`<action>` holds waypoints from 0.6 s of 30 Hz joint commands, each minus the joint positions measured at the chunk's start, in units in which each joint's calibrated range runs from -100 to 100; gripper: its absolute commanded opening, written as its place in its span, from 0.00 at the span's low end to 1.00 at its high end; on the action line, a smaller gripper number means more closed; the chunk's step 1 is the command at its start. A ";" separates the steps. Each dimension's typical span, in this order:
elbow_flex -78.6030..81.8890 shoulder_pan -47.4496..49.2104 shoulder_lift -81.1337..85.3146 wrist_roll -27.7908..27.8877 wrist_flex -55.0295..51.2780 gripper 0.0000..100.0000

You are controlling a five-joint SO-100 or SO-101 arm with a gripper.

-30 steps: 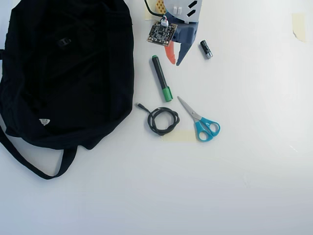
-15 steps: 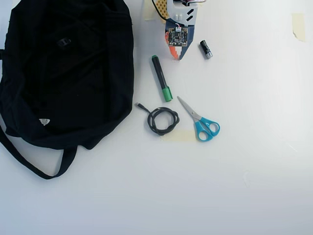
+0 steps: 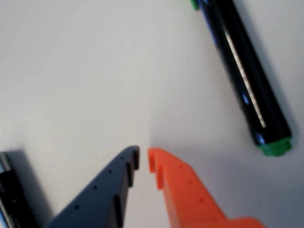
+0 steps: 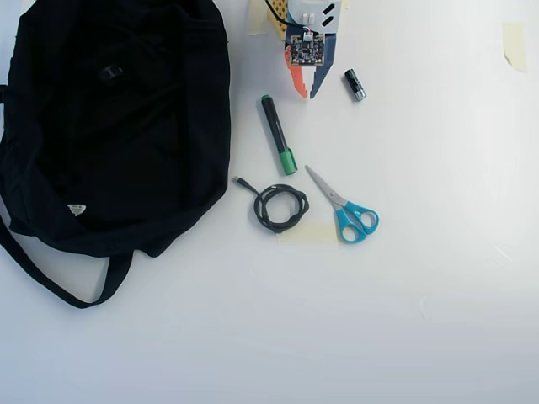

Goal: Put the bike light into the black bag

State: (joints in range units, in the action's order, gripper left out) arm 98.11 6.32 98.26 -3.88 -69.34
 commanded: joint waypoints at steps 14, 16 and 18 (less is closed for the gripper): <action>1.17 -0.56 1.33 0.21 -3.44 0.02; 1.17 -0.56 1.33 0.21 -3.44 0.02; 1.17 -0.56 1.33 0.21 -3.44 0.02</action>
State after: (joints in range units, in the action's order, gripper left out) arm 98.11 6.10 98.42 -3.88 -69.43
